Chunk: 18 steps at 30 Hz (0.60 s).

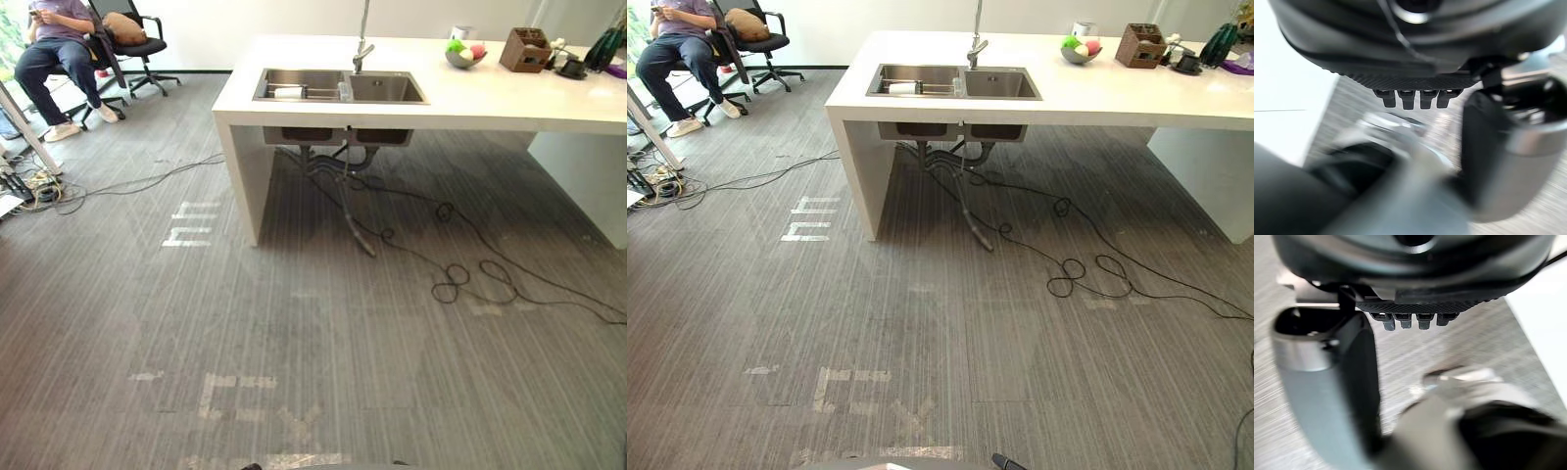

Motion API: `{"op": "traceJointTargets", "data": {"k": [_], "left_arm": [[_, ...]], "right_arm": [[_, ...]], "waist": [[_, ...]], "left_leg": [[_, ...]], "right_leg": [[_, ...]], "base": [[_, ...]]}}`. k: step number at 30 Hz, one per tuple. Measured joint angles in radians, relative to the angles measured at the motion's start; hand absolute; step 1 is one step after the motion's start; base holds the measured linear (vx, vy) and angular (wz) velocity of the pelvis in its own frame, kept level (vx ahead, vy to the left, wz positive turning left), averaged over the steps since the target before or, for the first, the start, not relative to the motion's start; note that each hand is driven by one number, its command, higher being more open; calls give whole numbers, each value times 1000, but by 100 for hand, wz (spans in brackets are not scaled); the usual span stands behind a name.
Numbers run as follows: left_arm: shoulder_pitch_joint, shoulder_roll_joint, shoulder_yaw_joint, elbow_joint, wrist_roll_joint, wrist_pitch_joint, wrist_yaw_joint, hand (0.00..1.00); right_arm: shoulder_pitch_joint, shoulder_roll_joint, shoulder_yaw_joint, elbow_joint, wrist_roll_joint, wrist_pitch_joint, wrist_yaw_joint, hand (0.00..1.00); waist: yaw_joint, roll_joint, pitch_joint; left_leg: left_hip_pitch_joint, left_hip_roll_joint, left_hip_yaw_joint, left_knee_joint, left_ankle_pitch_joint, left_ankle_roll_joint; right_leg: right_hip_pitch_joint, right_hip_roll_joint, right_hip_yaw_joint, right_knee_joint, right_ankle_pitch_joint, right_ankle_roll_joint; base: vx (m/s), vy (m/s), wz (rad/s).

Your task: Walk over to the sink, pick up the cup, carry it to the dishwasher, place the cup inside the dishwasher, then close the dishwasher door

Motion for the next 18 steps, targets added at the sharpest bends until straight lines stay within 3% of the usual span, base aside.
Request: {"op": "traceJointTargets", "data": {"k": [4,9,14,18], "left_arm": [[-3,-11,-25,-9,107,-179,22,100],[0,-15,-43,-9,115,-241,83,100],[10,-29,-43,-10,115,-332,182,100],[15,-37,-42,-10,100,-352,238,100]], "right_arm": [[-49,9,18,0,-20,-74,-49,100],[-84,24,43,-2,-19,-104,-18,100],[-103,49,60,-5,-2,-87,36,100],[-101,50,58,-4,31,-86,61,100]], "waist": [[1,0,12],[1,0,15],[7,-3,30],[6,-3,34]], "left_leg": [[17,-1,-2,-38,14,-19],[28,-1,-4,-60,26,-28],[35,-2,-8,-60,28,-26],[35,-7,-13,-61,34,-19]], "right_leg": [[8,0,-13,-11,-2,6],[13,0,-30,-11,-10,18],[25,-2,-45,-8,-15,26],[30,-7,-60,-6,-17,29]], "base": [[30,-10,6],[-13,-19,9],[-36,-12,10],[-40,-5,10]]}}
